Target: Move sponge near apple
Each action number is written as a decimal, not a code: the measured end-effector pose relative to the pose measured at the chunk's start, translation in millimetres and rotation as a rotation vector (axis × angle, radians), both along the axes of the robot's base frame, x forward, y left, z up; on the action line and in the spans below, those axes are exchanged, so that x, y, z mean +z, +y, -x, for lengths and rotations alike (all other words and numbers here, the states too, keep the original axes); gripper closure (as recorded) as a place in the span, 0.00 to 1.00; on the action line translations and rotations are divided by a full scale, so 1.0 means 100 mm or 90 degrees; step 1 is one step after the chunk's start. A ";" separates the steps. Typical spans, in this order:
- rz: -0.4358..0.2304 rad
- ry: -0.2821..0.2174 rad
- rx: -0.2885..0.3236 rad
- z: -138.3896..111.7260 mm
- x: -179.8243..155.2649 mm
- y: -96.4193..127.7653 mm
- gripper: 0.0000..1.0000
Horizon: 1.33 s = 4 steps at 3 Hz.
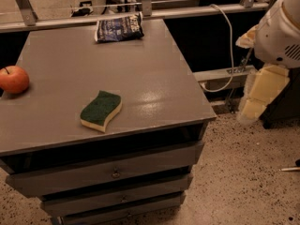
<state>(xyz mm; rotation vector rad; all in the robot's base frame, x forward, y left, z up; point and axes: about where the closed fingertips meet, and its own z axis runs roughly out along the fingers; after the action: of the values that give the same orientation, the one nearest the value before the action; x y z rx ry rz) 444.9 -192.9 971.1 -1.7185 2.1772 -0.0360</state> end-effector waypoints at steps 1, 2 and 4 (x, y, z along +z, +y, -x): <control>-0.089 -0.007 0.048 -0.19 -0.14 0.73 0.00; -0.155 -0.006 0.079 -0.32 -0.21 1.24 0.00; -0.281 0.002 0.151 -0.53 -0.66 2.33 0.00</control>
Offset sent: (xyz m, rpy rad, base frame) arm 0.0488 0.1840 -0.0298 0.3780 -0.0012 0.1841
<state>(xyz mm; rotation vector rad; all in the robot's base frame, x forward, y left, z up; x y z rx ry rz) 497.8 40.3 904.7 -1.6915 1.7942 0.4723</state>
